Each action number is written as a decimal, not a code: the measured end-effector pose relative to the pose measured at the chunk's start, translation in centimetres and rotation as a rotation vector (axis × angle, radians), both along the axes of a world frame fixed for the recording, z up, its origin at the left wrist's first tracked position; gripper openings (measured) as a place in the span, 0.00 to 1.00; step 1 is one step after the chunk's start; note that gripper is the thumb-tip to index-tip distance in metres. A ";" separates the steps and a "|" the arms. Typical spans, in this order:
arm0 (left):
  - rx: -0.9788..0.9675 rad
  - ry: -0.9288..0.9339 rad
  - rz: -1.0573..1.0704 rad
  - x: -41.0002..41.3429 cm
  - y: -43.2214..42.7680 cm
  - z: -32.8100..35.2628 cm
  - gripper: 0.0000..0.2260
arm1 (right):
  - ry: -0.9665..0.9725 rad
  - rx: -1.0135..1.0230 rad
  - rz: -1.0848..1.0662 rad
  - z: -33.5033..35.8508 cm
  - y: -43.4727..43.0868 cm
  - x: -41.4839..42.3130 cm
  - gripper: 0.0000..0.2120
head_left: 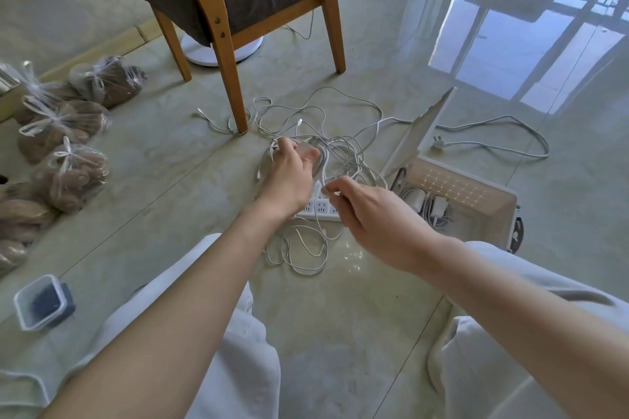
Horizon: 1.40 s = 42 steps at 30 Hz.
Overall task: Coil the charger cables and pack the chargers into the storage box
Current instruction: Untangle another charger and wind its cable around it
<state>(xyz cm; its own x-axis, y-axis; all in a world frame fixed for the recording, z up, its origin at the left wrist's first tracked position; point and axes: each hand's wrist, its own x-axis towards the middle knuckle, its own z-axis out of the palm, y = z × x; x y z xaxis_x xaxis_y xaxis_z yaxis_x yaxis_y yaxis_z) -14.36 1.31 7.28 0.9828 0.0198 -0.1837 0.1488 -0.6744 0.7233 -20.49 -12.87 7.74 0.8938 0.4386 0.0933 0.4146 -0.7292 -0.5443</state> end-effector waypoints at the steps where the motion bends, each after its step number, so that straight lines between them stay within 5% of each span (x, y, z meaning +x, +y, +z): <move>1: -0.131 0.037 0.055 0.1 -0.3 0.1 0.12 | 0.005 0.014 0.035 0.0 0.2 -0.3 0.13; 8: -0.879 0.275 0.267 0.3 -1.3 0.5 0.19 | 0.065 -0.035 0.125 -1.0 0.9 -0.9 0.12; 15: -1.147 0.498 0.088 0.1 -0.5 2.2 0.18 | 0.268 -0.155 0.198 -0.9 0.0 0.4 0.09; 19: -0.981 0.537 -0.122 -0.1 0.0 3.1 0.18 | 0.303 -0.266 0.188 -1.1 -1.4 1.7 0.10; 24: -0.507 0.522 -0.366 -0.5 0.4 3.0 0.20 | 0.275 -0.349 0.049 -1.2 -3.0 3.3 0.12; 34: -0.220 0.322 -0.381 0.3 1.3 0.8 0.13 | 0.112 -0.279 -0.113 -0.2 -3.9 3.7 0.16; 39: 0.316 0.091 -0.390 0.3 2.1 -0.2 0.12 | 0.016 -0.300 -0.169 0.2 -4.2 4.0 0.19; 42: 0.384 0.048 -0.330 0.4 1.9 -0.5 0.12 | -0.039 -0.295 -0.157 0.4 -3.5 3.7 0.19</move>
<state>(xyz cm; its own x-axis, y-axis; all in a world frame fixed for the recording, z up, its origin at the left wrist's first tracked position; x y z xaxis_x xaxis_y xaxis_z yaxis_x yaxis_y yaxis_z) -13.99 3.23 6.73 0.9386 -0.2156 -0.2694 -0.0903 -0.9069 0.4115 -16.83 -16.39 8.18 0.9510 0.3088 0.0179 0.3008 -0.9097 -0.2862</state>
